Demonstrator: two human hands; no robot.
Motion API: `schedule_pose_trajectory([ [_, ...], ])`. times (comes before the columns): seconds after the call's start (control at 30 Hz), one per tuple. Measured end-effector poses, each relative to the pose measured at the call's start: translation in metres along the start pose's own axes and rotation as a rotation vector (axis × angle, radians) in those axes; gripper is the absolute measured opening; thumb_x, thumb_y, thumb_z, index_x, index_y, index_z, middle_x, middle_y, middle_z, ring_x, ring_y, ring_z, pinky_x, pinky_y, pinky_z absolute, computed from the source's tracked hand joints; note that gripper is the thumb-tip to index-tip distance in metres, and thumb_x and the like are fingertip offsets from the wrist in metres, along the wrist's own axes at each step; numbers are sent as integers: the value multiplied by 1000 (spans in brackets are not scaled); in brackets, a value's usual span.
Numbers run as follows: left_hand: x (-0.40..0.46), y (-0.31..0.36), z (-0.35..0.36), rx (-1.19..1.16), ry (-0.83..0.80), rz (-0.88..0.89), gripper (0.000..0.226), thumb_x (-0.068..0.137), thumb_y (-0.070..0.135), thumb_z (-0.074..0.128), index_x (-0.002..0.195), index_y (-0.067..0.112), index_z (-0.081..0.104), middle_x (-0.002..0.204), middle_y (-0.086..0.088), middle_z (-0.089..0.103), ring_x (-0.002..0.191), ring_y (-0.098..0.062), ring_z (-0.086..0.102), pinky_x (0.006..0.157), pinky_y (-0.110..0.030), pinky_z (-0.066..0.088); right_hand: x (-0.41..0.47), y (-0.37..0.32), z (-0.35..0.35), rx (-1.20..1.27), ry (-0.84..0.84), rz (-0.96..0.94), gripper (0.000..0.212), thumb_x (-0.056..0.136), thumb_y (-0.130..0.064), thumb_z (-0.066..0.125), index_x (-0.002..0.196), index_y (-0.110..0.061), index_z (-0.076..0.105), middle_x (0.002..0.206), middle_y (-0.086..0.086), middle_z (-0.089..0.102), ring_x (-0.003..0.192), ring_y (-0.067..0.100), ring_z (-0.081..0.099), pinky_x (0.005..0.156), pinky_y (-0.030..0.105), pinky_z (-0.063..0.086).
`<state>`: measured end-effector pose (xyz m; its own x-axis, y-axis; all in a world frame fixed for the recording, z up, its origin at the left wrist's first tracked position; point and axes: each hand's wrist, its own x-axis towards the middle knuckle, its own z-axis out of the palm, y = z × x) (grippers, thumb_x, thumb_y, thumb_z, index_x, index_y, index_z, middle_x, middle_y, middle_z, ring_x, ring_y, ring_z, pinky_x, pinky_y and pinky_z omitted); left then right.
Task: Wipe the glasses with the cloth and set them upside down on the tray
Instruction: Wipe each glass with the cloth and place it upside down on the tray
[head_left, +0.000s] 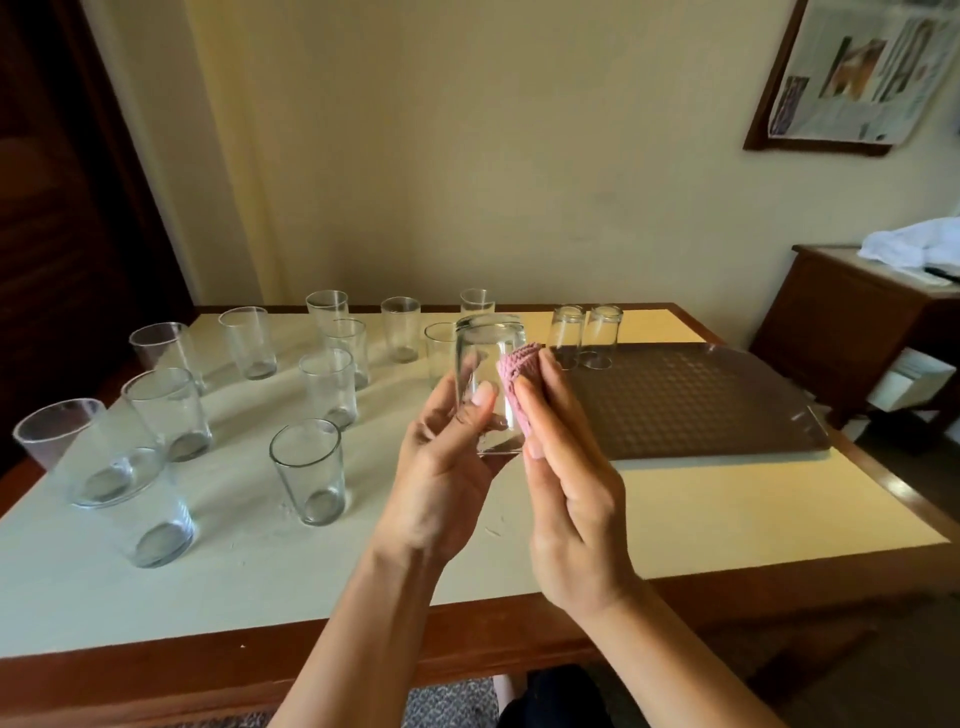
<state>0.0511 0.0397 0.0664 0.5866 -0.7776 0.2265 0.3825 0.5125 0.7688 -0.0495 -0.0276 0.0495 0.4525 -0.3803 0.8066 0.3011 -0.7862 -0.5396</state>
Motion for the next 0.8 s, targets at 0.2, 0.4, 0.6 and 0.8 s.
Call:
schedule_pose_trajectory([
  [0.2,-3,3,-4,-19,-85,-164,61,99,38,53,157,21,44,142,-13,65,124,-27,66,92,-45,58,-10,2,-1,17,-11,-1,44,101,10,43,144,7,45,159,26,35,149,44,33,111,68,38],
  [0.4,1,0,6,-29,-17,-47,56,100,29,63,153,18,49,127,-9,71,94,-16,74,73,-30,60,7,-2,-3,-15,-39,-19,42,101,9,43,143,8,46,160,25,35,150,42,33,114,66,36],
  [0.6,-2,4,-5,26,-59,-142,56,98,34,48,153,23,49,135,-12,70,114,-27,69,94,-48,54,-18,2,-3,-15,-35,-22,39,101,5,44,139,9,50,156,28,39,149,44,34,112,66,39],
  [0.8,-2,-5,2,-1,-5,-21,61,89,29,69,145,10,58,134,-19,65,93,-22,67,84,-40,57,13,2,-7,25,-16,11,40,99,11,44,139,10,52,157,24,39,149,42,35,114,66,37],
])
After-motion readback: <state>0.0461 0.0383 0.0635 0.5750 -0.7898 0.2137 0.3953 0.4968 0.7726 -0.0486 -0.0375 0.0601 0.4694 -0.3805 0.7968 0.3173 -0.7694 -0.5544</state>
